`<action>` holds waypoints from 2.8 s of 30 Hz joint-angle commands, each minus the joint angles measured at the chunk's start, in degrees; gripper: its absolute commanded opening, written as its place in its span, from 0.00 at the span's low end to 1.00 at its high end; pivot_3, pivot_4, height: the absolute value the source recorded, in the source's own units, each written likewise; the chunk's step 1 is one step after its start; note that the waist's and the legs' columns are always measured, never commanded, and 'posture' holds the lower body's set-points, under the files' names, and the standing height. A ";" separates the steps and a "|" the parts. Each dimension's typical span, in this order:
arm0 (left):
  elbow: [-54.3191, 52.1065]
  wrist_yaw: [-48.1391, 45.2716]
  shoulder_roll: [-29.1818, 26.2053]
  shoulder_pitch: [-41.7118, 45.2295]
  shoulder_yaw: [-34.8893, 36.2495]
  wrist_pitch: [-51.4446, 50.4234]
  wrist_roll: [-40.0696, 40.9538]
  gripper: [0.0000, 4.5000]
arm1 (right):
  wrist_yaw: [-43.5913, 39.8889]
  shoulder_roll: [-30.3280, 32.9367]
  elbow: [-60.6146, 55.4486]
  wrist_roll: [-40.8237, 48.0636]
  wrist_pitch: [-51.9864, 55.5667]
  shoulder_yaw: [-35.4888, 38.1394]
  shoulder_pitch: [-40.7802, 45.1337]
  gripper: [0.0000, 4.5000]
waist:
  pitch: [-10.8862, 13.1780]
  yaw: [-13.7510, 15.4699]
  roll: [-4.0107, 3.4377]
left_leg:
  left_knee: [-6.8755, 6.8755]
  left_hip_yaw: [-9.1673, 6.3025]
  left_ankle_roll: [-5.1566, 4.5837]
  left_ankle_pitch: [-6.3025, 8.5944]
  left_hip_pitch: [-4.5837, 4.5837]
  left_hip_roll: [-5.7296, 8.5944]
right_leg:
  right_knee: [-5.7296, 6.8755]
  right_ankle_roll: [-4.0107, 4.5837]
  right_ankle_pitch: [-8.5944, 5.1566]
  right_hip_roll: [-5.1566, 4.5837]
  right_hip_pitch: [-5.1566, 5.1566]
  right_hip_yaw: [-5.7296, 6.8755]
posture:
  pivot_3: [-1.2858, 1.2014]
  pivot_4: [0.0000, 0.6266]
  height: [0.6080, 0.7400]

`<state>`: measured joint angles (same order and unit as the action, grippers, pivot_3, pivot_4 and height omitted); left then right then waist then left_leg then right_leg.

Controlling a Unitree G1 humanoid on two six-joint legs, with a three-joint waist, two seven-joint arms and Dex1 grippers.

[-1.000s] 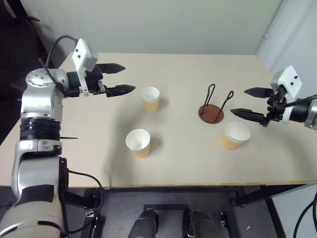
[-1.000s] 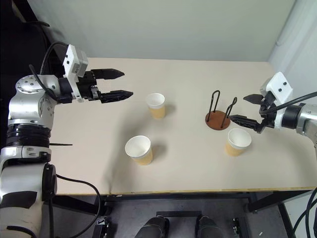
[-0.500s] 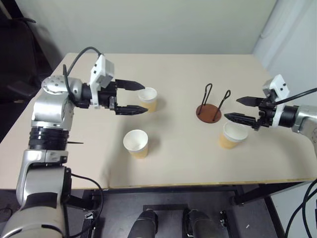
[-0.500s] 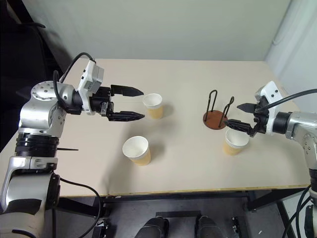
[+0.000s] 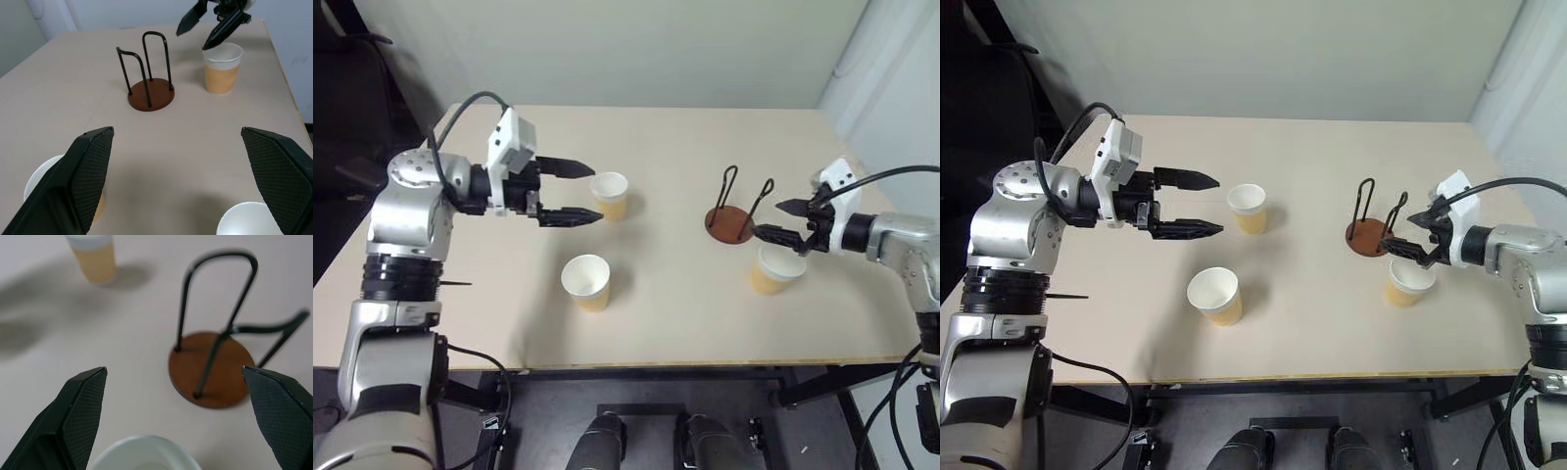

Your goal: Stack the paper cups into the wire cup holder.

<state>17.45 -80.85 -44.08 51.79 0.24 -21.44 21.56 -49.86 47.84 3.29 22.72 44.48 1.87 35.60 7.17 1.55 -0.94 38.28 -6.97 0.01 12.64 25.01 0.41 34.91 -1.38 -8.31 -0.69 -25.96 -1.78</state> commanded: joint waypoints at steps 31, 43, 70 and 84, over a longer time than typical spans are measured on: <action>-4.01 1.26 -3.37 1.03 2.35 -2.40 2.99 0.99 | 2.43 -9.57 16.12 -11.58 -9.64 -3.28 12.65 1.00 | 0.00 0.01 -0.01 | -0.13 -0.04 0.06 0.03 -0.01 -0.02 | 0.01 0.23 0.10 -0.01 -0.10 0.04 | 0.52 0.24 1.00; -3.23 0.39 -5.07 1.31 2.08 -2.43 2.55 1.00 | 1.39 -11.39 17.18 -12.71 -9.75 -4.02 13.09 0.74 | 0.01 0.03 -0.01 | -0.18 -0.07 0.13 0.07 0.00 -0.02 | 0.01 0.30 0.10 -0.01 -0.13 0.07 | 0.52 0.24 1.00; 2.06 -4.57 -7.83 4.90 0.97 -0.16 -0.65 1.00 | -8.64 -11.44 -0.63 -8.00 -3.36 -8.74 8.98 0.01 | 0.01 -0.07 -0.02 | -0.24 -0.09 0.15 0.09 0.06 -0.02 | 0.00 0.43 0.02 -0.01 -0.21 0.08 | 0.52 0.24 1.00; 1.43 -3.73 -7.31 4.43 1.05 -0.41 -0.43 1.00 | -8.58 -12.55 -1.02 -8.31 -3.63 -11.20 9.56 0.01 | 0.01 -0.17 -0.01 | -0.24 -0.09 0.15 0.08 0.05 -0.03 | 0.03 0.43 0.02 0.00 -0.22 0.08 | 0.52 0.24 1.00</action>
<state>20.23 -84.69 -50.74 55.22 0.12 -21.98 20.76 -58.25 35.14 3.63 13.95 41.62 -9.85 43.47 7.17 1.38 -0.96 38.04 -7.07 0.15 12.72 25.05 0.38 34.94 -0.96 -8.29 -0.69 -26.17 -1.70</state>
